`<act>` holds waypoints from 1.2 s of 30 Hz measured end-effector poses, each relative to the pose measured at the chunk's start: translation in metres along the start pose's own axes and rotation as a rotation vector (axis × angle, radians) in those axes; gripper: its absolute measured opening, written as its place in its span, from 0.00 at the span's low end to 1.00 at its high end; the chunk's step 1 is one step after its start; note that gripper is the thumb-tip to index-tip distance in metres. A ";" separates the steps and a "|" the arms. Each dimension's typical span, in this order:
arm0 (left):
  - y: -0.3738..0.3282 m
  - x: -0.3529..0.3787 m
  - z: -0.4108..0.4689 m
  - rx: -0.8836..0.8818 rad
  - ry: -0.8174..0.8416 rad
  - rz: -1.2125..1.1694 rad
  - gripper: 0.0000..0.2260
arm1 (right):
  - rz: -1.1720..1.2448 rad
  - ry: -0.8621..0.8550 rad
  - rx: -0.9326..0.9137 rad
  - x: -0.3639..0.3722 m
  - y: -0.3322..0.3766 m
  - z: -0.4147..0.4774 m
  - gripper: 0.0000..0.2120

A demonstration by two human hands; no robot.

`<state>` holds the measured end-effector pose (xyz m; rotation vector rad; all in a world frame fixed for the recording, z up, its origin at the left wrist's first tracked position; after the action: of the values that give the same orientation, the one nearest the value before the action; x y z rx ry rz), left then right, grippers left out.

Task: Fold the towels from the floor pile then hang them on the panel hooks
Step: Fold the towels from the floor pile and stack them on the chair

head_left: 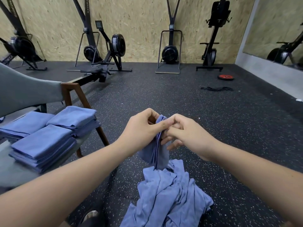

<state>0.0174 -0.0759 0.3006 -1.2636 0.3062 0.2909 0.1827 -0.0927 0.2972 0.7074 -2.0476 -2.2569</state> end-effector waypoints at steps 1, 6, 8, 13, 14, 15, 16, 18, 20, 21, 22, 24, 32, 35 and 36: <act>-0.001 0.000 0.000 0.014 0.013 0.008 0.16 | 0.002 0.014 -0.006 0.000 0.001 -0.001 0.08; -0.007 -0.003 0.002 0.081 0.134 0.028 0.09 | -0.294 -0.132 -0.155 -0.021 0.009 0.000 0.06; -0.009 -0.004 0.002 0.115 0.185 0.060 0.07 | -0.477 -0.226 -0.230 -0.033 0.010 0.001 0.12; -0.013 -0.001 -0.003 0.145 0.288 0.027 0.06 | -0.491 0.035 -0.182 -0.026 0.001 0.006 0.32; -0.013 0.000 -0.004 0.148 0.301 0.017 0.06 | -0.439 0.106 -0.169 -0.023 -0.003 0.007 0.29; -0.013 0.001 -0.005 0.153 0.304 0.012 0.07 | -0.388 0.147 -0.161 -0.021 -0.006 0.008 0.22; -0.013 0.001 -0.006 0.158 0.299 0.010 0.07 | -0.362 0.150 -0.164 -0.021 -0.007 0.009 0.16; -0.013 -0.001 -0.006 0.160 0.278 0.012 0.11 | -0.353 0.104 -0.191 -0.025 -0.008 0.011 0.08; -0.010 -0.003 -0.008 0.141 0.282 0.053 0.18 | -0.327 0.060 -0.219 -0.029 -0.005 0.012 0.07; -0.007 -0.005 -0.008 0.126 0.293 0.095 0.20 | -0.310 0.038 -0.231 -0.031 -0.003 0.012 0.08; -0.004 -0.007 -0.009 0.103 0.310 0.151 0.21 | -0.301 0.010 -0.242 -0.035 -0.001 0.013 0.09; 0.004 -0.013 -0.009 0.040 0.361 0.258 0.18 | -0.286 -0.045 -0.262 -0.043 0.001 0.013 0.08; 0.010 -0.056 -0.004 -0.065 0.357 -0.012 0.14 | -0.262 -0.048 -0.213 -0.055 0.003 0.013 0.05; 0.001 -0.070 -0.008 -0.063 0.350 -0.094 0.09 | -0.262 0.017 -0.201 -0.046 0.012 0.014 0.06; -0.003 -0.075 -0.009 -0.051 0.341 -0.085 0.07 | -0.273 0.036 -0.195 -0.042 0.017 0.016 0.08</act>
<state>-0.0517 -0.0886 0.3292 -1.3724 0.5371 0.0083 0.2104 -0.0676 0.3269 1.0574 -1.7764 -2.5170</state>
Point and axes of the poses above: each hand's wrist, its own z-axis towards the middle knuckle, its own x-axis out of the palm, y = z × x, the point moved 6 cm from there along z, towards the middle knuckle, and after that the axes turned 6 degrees about -z, right-handed, at the moved point
